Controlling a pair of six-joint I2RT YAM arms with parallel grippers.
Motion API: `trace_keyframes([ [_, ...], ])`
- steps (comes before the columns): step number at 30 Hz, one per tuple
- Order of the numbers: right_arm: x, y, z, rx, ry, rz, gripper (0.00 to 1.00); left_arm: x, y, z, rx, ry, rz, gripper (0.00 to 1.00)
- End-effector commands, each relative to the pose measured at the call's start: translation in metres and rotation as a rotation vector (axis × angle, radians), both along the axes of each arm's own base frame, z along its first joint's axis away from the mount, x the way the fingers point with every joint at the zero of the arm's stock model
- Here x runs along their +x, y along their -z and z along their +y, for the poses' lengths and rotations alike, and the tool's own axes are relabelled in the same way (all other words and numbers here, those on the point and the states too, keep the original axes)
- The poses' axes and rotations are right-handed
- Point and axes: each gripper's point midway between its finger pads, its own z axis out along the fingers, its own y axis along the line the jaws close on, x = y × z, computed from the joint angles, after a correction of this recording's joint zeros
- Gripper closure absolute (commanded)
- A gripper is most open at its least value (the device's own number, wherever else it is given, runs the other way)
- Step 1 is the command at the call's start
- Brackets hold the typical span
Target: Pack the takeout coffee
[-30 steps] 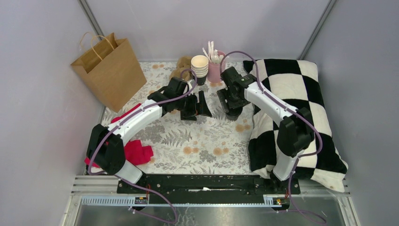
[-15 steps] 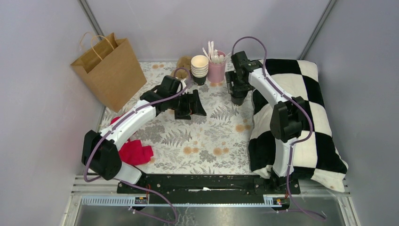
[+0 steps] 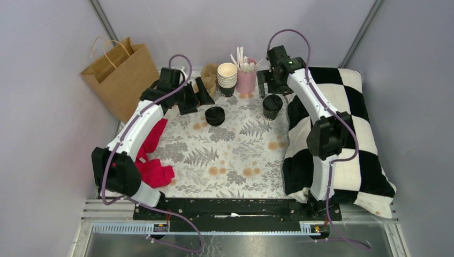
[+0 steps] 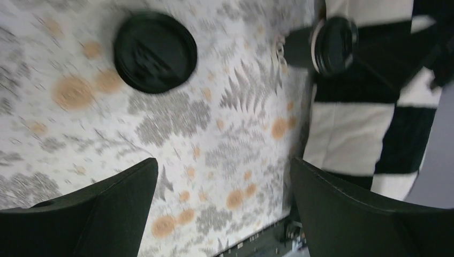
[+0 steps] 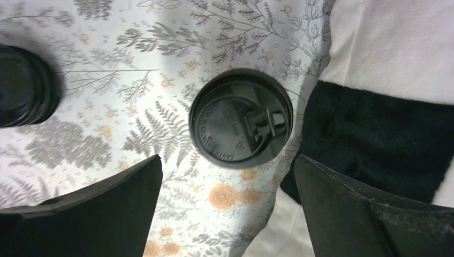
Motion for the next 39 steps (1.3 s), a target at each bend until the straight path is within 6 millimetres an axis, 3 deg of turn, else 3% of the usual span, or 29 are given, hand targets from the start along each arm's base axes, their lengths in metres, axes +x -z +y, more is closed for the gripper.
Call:
trace_keyframes([
  [1, -0.035, -0.062, 0.006, 0.11, -0.01, -0.029, 0.0, 0.058, -0.011, 0.023, 0.047, -0.126, -0.11, 0.04],
  [6, -0.092, -0.081, 0.031, 0.329, -0.116, 0.005, 0.0, 0.106, -0.016, 0.013, 0.031, -0.135, -0.164, 0.13],
  [7, -0.105, -0.085, 0.029, 0.347, -0.121, -0.002, 0.0, 0.114, -0.014, 0.013, 0.034, -0.149, -0.167, 0.15],
  [9, -0.123, -0.075, 0.022, 0.341, -0.108, 0.022, 0.0, 0.127, -0.015, 0.008, 0.022, -0.144, -0.194, 0.21],
  [12, -0.14, -0.074, 0.016, 0.342, -0.108, 0.022, 0.0, 0.149, -0.015, -0.002, 0.002, -0.129, -0.233, 0.26],
  [15, -0.154, -0.074, 0.017, 0.378, -0.111, 0.026, 0.0, 0.18, -0.025, -0.008, 0.009, -0.16, -0.307, 0.39],
  [18, -0.162, -0.069, 0.016, 0.391, -0.105, 0.031, 0.0, 0.201, -0.021, -0.01, 0.079, -0.214, -0.348, 0.48],
  [27, -0.17, -0.06, 0.012, 0.387, -0.086, 0.043, 0.0, 0.22, -0.03, -0.034, 0.334, -0.273, -0.51, 0.36],
  [33, -0.17, -0.056, 0.009, 0.368, -0.094, 0.047, 0.0, 0.236, -0.018, -0.035, 0.421, -0.317, -0.498, 0.48],
  [39, -0.171, -0.05, 0.007, 0.357, -0.098, 0.053, 0.0, 0.25, -0.014, -0.034, 0.467, -0.366, -0.511, 0.49],
])
